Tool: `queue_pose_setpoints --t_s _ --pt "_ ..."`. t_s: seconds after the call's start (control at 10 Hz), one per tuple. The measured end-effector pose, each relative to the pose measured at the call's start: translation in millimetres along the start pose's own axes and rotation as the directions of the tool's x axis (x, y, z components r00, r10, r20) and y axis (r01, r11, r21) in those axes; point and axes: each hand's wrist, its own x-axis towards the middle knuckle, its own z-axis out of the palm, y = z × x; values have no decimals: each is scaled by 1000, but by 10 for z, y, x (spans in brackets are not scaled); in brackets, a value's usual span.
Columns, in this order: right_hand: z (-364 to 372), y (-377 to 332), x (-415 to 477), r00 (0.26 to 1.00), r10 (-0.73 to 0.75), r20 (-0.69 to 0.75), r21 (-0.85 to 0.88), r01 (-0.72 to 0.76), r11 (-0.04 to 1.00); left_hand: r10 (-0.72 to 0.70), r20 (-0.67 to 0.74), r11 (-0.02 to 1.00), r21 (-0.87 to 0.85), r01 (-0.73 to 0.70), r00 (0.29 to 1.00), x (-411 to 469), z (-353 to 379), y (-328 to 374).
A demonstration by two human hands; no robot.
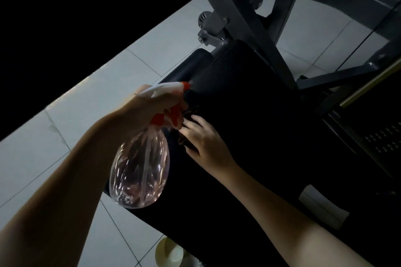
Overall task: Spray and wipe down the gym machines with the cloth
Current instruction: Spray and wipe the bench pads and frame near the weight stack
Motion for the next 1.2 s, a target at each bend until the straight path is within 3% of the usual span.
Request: queue_pose_setpoints --t_s 0.2,0.4,0.6,0.7,0.8,0.9,1.0,1.1,1.2 --pt "-3 14 -3 1000 -16 -27 3 16 1000 -17 -24 999 33 18 1000 -13 -100 -181" --pt "0 9 -6 1000 -4 -26 -65 2 998 -44 -89 996 -80 37 995 -89 -8 -447" --pt "15 42 4 996 -62 -64 -110 55 992 89 -338 994 -25 -103 937 -227 6 -598" --pt "-72 114 92 994 -108 4 -168 107 980 194 -363 981 62 -184 911 -279 39 -582" --pt "-171 241 253 997 -66 -48 -283 50 958 237 -374 971 67 -229 897 -309 34 -592" --pt "-174 200 456 925 295 -240 -83 -323 943 217 -417 975 55 -213 883 -297 50 -645" --pt "-26 -25 479 941 258 -219 39 -256 966 197 -442 979 47 -197 875 -295 91 -643" --pt "-24 30 286 986 -161 42 -59 163 985 190 -455 980 39 -193 870 -303 123 -595" --pt "-227 324 418 947 -255 195 -117 281 953 177 -473 981 16 -192 863 -307 130 -588"
